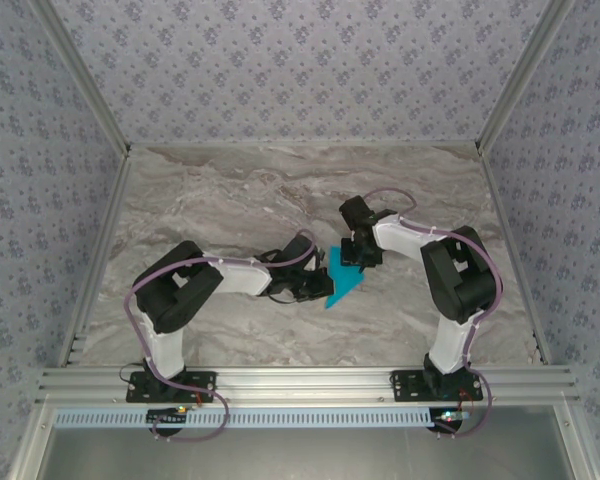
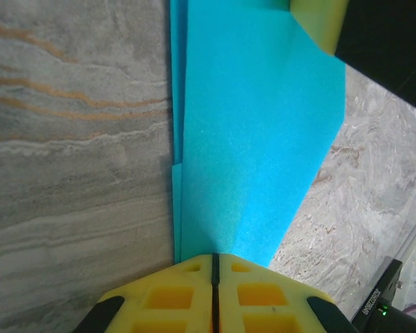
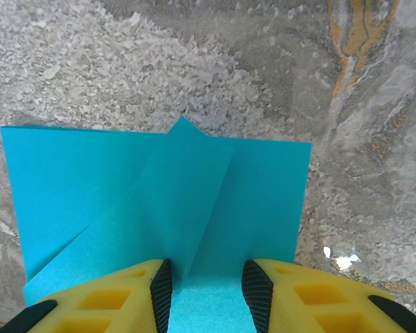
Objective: Fold a paper plane with a square sheet of paper (pick it up from the middle)
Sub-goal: Fourth fold the wing at the center of the table.
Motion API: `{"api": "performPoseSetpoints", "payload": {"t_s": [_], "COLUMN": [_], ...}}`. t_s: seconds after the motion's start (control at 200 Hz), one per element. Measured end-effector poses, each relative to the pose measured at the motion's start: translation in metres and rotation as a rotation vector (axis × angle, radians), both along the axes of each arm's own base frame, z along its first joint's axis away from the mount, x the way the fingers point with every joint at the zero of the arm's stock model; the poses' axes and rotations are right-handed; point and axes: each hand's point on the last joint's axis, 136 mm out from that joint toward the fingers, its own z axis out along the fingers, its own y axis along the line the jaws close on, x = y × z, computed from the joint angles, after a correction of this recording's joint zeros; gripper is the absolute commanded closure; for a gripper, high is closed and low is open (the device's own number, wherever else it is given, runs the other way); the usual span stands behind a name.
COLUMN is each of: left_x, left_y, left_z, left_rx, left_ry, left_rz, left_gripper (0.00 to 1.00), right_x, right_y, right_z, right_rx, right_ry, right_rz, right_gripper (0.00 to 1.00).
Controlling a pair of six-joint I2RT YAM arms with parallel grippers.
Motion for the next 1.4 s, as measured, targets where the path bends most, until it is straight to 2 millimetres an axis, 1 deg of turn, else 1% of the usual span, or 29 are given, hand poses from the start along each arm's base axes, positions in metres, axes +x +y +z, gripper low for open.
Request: {"api": "performPoseSetpoints", "payload": {"t_s": [0.155,0.25,0.34,0.395,0.465,0.545,0.575,0.64,0.675,0.71,0.764,0.859,0.944,1.034,1.124,1.404], "left_x": [0.000,0.000,0.000,0.000,0.000,-0.001,-0.001,-0.001,-0.001,-0.001,-0.001,-0.001,-0.002,-0.002,-0.002,-0.002], "left_y": [0.000,-0.001,-0.001,-0.001,-0.001,-0.001,-0.001,-0.002,-0.002,-0.002,-0.002,-0.002,-0.001,-0.001,-0.001,-0.001], "left_z": [-0.001,-0.002,-0.002,-0.002,-0.003,-0.003,-0.003,-0.003,-0.003,-0.003,-0.003,-0.003,-0.004,-0.004,-0.004,-0.004], "left_rx": [0.032,0.048,0.063,0.072,0.080,0.090,0.095,0.104,0.106,0.109,0.112,0.116,0.119,0.120,0.121,0.128], "left_ry": [0.000,0.006,0.010,0.009,0.000,-0.008,-0.010,-0.020,-0.022,-0.024,-0.025,-0.023,-0.022,-0.024,-0.023,-0.025], "left_rz": [-0.010,-0.015,-0.022,-0.024,-0.024,-0.027,-0.028,-0.031,-0.032,-0.034,-0.035,-0.036,-0.036,-0.035,-0.035,-0.033], "left_gripper": [0.93,0.97,1.00,1.00,1.00,1.00,1.00,1.00,1.00,1.00,1.00,1.00,1.00,1.00,1.00,1.00], "right_x": [0.000,0.000,-0.001,-0.003,-0.007,-0.008,-0.007,-0.007,-0.009,-0.011,-0.018,-0.033,-0.047,-0.056,-0.058,-0.054], "right_y": [0.001,0.003,0.005,0.005,0.005,0.008,0.010,0.018,0.022,0.026,0.030,0.033,0.034,0.034,0.037,0.047], "right_z": [0.002,0.005,0.010,0.013,0.025,0.050,0.061,0.081,0.087,0.089,0.085,0.061,0.038,0.022,0.016,0.011], "right_rx": [0.006,0.021,0.063,0.099,0.156,0.232,0.264,0.329,0.359,0.384,0.411,0.429,0.438,0.449,0.469,0.521], "right_ry": [0.000,-0.001,0.003,0.008,-0.005,-0.053,-0.078,-0.131,-0.149,-0.155,-0.140,-0.072,-0.003,0.039,0.049,0.041], "right_rz": [0.001,-0.001,-0.006,-0.011,-0.014,-0.010,-0.003,0.028,0.046,0.064,0.077,0.096,0.102,0.105,0.116,0.146], "right_gripper": [0.60,0.60,0.59,0.58,0.57,0.59,0.61,0.71,0.78,0.84,0.91,0.97,0.99,0.99,0.99,0.99]}}
